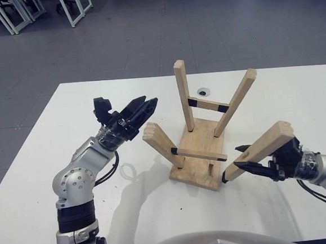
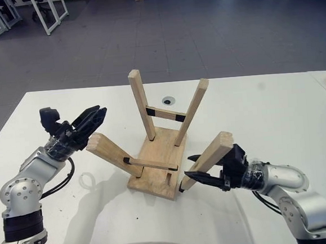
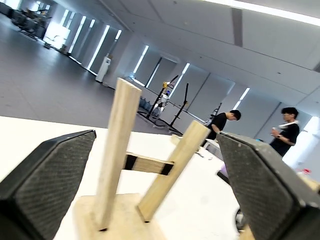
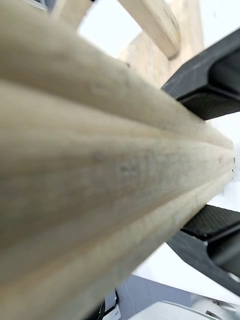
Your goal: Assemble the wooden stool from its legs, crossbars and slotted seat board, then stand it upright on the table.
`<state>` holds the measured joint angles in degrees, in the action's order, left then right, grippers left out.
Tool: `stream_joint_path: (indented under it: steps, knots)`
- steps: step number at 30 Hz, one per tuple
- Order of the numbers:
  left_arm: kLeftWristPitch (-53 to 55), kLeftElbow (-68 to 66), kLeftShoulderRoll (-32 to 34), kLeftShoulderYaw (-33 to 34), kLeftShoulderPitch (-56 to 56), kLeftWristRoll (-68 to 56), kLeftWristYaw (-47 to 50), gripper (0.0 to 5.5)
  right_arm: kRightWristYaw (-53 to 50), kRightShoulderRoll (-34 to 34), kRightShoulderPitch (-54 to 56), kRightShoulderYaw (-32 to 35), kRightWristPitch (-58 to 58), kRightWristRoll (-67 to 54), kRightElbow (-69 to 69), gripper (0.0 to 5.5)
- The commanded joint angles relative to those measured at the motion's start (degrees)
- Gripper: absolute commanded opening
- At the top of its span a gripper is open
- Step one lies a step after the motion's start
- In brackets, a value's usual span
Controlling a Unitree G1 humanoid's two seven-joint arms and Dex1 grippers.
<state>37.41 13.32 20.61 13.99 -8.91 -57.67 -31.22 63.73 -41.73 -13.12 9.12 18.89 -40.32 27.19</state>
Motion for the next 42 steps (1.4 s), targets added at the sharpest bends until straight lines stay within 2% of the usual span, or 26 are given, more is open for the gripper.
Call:
stream_joint_path:
  steps: [1,5,12,19,34,42]
  knots:
    - [-2.4,-3.2,-0.4,-0.2,-0.3,5.6,2.9,4.47,-0.2,0.7,2.2,1.0,-1.0,-2.1,3.4,2.04]
    - [-2.8,-3.6,-1.3,-1.1,0.3,7.5,2.7,4.47,-1.2,2.4,1.9,-1.1,-1.7,-0.9,4.2,2.04]
    - [-1.6,-4.0,-1.1,-1.8,-0.7,7.9,1.7,4.47,-1.4,7.2,-1.1,-5.8,-9.8,6.7,-1.4,2.04]
    - [-1.1,-3.7,-1.0,-1.9,-0.5,7.9,1.4,4.47,-0.6,7.3,-1.8,-8.1,-16.8,11.2,-6.1,2.04]
    - [-1.6,-2.4,-1.7,-2.0,0.9,8.4,2.1,4.47,-1.1,3.7,-2.3,-7.0,-15.4,9.7,-2.6,2.04]
    - [-1.2,-2.8,-1.8,-2.5,0.2,8.7,2.1,4.47,-7.4,3.6,1.2,-13.7,-12.0,18.9,-5.6,2.04]
